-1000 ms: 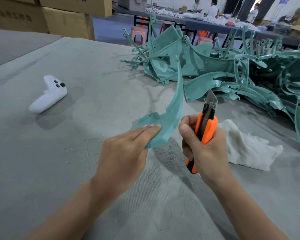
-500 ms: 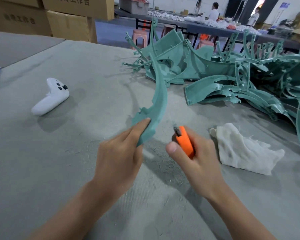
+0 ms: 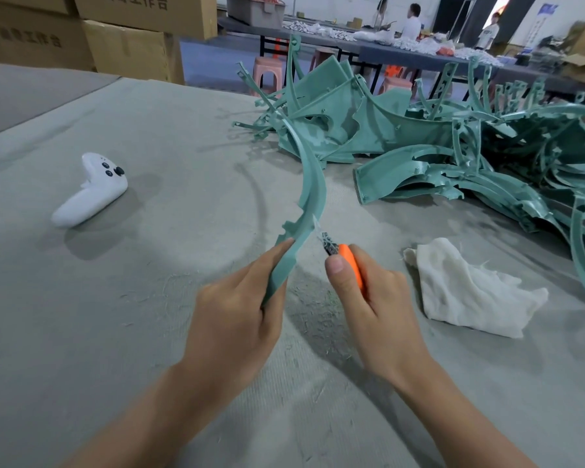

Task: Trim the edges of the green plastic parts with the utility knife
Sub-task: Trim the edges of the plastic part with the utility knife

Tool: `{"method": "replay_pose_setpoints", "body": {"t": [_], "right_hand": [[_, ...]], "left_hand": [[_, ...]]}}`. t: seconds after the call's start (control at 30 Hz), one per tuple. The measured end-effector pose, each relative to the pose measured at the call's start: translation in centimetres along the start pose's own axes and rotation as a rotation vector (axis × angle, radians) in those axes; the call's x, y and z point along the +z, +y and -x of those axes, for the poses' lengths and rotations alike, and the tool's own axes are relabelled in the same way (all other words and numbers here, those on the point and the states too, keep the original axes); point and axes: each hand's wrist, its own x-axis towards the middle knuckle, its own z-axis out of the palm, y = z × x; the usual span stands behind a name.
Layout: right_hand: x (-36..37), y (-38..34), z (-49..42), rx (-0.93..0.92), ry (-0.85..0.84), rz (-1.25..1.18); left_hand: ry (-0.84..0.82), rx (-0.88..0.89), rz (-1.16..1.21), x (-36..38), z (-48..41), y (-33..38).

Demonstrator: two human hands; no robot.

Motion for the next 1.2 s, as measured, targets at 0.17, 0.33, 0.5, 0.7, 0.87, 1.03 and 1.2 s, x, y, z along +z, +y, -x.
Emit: {"method": "replay_pose_setpoints", "body": {"t": [0.17,0.33,0.5,0.7,0.87,1.03,1.2], "right_hand": [[-0.4,0.8,-0.5,0.019,0.054,0.017],[-0.7,1.0,-0.6,0.024,0.047,0.025],[0.0,0.0,0.2,-0.079,-0.005,-0.023],[0.5,-0.4,0.5,-0.073,-0.012,0.025],[0.6,-0.3,0.5,-0.059,-0.015,0.044],[0.3,-0.2,0.4,-0.018,0.013,0.06],[-0.1,0.3,-0.1,0.009,0.032,0.071]], "left_hand": [[0.017,0.033,0.036,-0.1,-0.1,0.5],[0.018,-0.03,0.048,0.0,-0.3,0.9],[0.031,-0.086,0.052,-0.1,-0.6,1.4],[0.014,-0.156,0.103,0.0,-0.2,1.6],[-0.033,-0.191,0.141,0.1,-0.1,1.6],[-0.018,-0.176,0.124,0.1,-0.1,1.6],[-0.016,-0.168,0.126,0.0,0.0,1.7]]}}
